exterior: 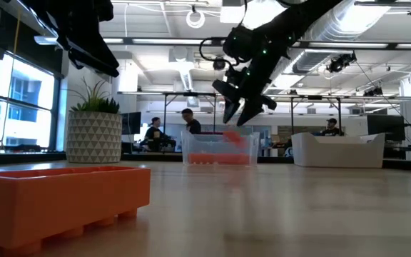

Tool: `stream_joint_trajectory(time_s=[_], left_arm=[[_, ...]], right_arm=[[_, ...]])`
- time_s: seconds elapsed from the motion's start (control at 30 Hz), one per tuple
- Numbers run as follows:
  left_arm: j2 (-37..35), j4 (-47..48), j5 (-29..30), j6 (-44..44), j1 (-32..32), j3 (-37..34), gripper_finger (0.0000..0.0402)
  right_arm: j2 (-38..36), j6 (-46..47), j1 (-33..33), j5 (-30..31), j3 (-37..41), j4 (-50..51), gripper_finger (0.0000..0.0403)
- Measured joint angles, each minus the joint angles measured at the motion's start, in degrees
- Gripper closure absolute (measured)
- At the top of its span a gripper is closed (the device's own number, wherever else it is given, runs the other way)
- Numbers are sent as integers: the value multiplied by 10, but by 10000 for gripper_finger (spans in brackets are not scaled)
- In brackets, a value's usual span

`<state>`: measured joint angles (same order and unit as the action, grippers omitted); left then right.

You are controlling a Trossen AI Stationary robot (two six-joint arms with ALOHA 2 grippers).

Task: Sort & place blocks by color
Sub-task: Put the orange game piece into the transparent bin

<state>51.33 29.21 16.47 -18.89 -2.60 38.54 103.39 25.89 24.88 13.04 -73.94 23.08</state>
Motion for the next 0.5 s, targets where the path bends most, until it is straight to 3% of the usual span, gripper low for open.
stream_joint_trajectory(time_s=[0.2, 0.5], left_arm=[[0, 0, 16, -12, 0, 0, 222], [0, 2, 18, -15, 0, 0, 200]], right_arm=[[0, -2, 0, -23, -37, 10, 146], [-1, -18, -18, -6, -133, 67, 140]])
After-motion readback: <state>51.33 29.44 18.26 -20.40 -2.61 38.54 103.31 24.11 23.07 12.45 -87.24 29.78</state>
